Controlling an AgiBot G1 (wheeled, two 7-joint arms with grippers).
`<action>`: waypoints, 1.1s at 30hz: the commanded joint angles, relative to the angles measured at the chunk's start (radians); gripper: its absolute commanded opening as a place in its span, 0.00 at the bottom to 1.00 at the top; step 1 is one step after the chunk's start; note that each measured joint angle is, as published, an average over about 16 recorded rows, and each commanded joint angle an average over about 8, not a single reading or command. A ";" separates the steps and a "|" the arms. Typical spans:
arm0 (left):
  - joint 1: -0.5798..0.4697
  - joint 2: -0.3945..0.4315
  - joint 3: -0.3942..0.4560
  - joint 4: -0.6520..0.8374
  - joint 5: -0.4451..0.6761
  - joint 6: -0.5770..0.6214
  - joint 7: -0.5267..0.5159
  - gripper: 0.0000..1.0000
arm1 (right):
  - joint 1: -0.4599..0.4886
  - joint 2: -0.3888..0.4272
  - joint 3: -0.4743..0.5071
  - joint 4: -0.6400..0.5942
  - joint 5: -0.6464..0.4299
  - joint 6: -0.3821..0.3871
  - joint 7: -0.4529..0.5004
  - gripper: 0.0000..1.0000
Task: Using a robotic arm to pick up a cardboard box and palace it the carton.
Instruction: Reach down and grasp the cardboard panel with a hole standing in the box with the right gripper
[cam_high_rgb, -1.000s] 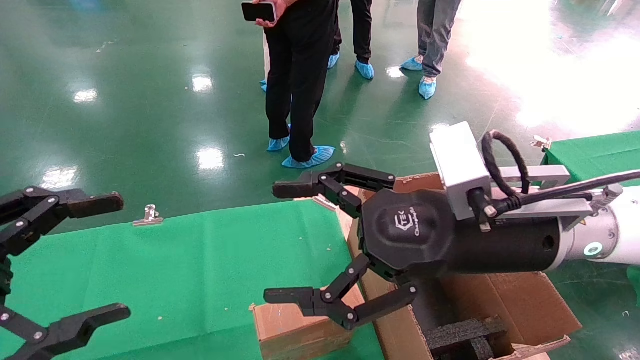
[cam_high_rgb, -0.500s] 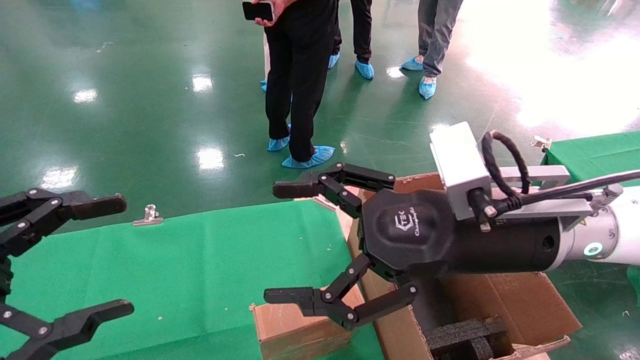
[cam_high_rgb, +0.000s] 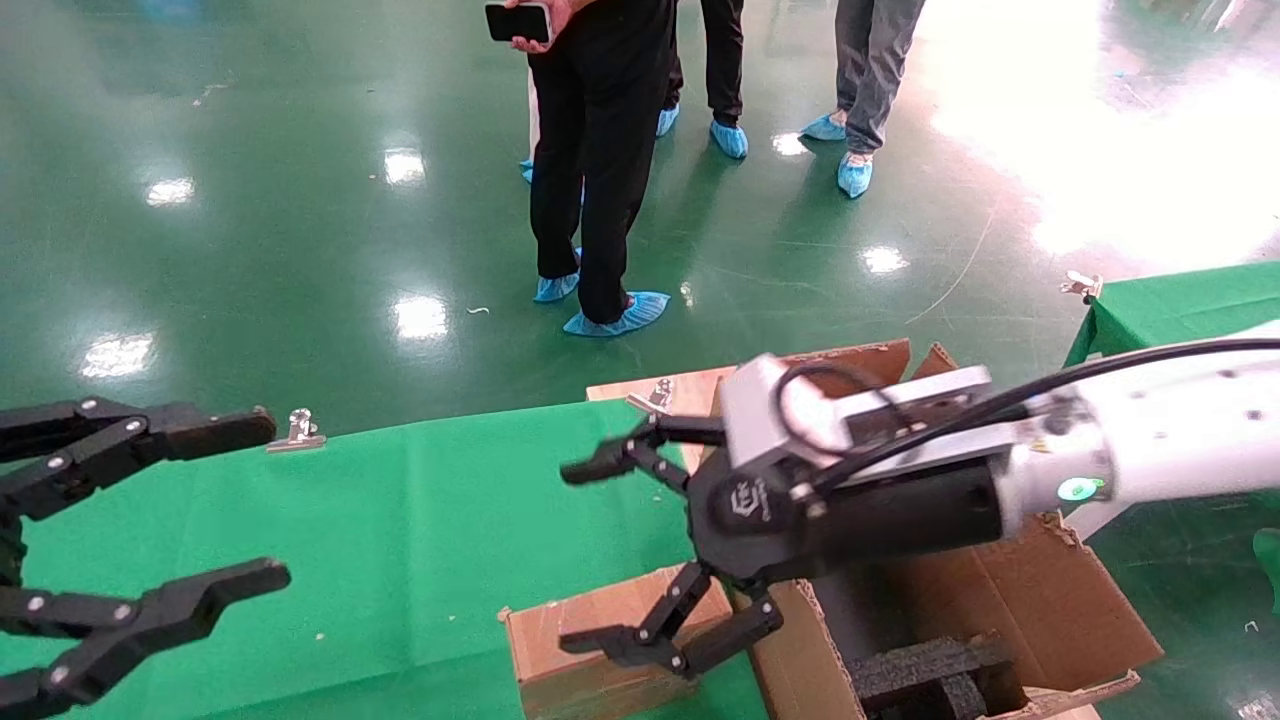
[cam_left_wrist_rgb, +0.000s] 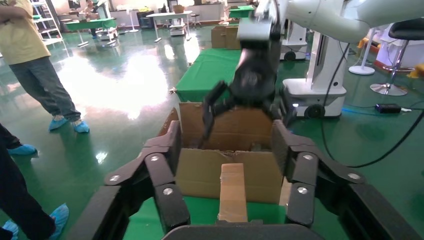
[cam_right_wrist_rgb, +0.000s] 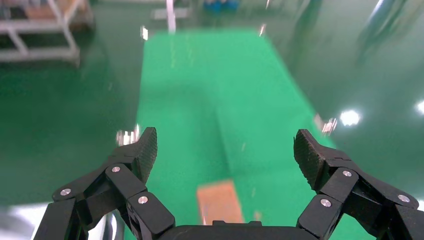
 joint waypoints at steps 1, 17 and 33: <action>0.000 0.000 0.000 0.000 0.000 0.000 0.000 0.00 | 0.031 -0.011 -0.028 -0.014 -0.052 -0.014 0.006 1.00; 0.000 0.000 0.000 0.000 0.000 0.000 0.000 0.00 | 0.246 -0.155 -0.302 -0.082 -0.344 -0.030 -0.022 1.00; 0.000 0.000 0.001 0.000 0.000 0.000 0.000 0.54 | 0.418 -0.284 -0.555 -0.217 -0.472 -0.032 -0.108 1.00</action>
